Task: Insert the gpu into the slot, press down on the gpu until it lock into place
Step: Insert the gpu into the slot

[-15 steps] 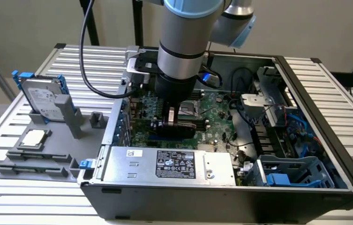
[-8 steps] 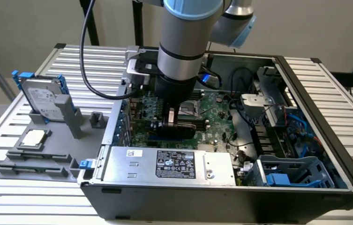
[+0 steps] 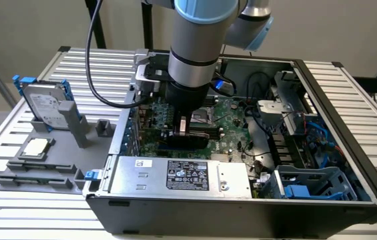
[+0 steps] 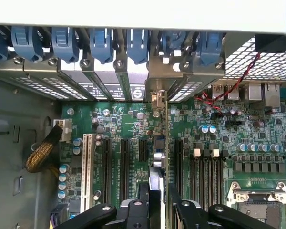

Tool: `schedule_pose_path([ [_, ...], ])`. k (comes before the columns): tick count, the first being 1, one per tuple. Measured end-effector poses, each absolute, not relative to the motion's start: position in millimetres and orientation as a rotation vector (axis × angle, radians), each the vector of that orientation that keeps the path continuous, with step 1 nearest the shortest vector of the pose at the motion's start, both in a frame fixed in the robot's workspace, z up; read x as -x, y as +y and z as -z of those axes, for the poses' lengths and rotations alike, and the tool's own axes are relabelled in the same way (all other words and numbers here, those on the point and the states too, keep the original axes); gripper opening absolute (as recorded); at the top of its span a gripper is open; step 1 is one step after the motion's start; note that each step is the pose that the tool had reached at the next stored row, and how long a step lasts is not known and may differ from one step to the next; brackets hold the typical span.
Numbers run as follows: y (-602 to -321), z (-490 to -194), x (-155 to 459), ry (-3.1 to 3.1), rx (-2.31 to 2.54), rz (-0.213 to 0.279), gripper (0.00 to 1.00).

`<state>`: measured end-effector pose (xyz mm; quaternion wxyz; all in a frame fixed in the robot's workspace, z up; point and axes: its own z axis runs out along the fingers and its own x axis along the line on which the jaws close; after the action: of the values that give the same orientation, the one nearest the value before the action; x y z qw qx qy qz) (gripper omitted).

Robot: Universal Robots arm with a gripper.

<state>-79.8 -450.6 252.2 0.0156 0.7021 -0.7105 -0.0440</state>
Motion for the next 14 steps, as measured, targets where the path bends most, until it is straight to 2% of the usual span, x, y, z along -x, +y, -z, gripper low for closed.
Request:
schedule_pose_path([
  [14,-450.7,-244.6,79.8,-2.2,-2.193,0.136,0.26],
])
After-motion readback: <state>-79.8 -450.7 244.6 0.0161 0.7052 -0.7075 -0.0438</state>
